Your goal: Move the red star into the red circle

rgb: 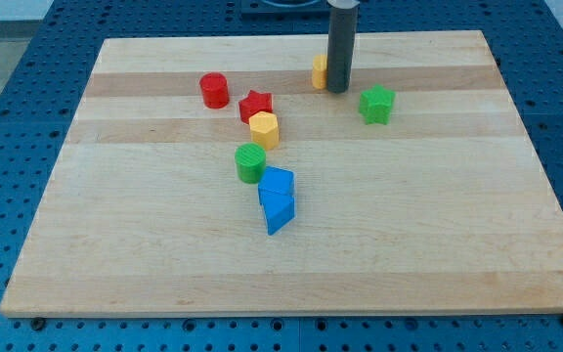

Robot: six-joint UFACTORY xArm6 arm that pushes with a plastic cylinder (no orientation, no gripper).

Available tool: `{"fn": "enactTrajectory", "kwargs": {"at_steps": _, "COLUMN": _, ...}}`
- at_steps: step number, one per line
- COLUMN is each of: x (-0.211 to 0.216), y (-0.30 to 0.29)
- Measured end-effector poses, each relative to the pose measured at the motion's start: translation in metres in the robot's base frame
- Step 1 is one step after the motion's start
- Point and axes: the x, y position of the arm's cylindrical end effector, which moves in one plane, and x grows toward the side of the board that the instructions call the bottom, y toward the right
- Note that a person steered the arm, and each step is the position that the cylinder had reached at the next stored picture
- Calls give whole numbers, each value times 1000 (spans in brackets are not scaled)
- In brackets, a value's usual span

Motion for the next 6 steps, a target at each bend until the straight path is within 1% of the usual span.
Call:
{"fn": "enactTrajectory", "kwargs": {"at_steps": 1, "x": 36, "y": -8}}
{"fn": "enactTrajectory", "kwargs": {"at_steps": 2, "x": 61, "y": -15}}
{"fn": "enactTrajectory", "kwargs": {"at_steps": 4, "x": 93, "y": -40}}
{"fn": "enactTrajectory", "kwargs": {"at_steps": 5, "x": 93, "y": -59}}
{"fn": "enactTrajectory", "kwargs": {"at_steps": 6, "x": 81, "y": -66}}
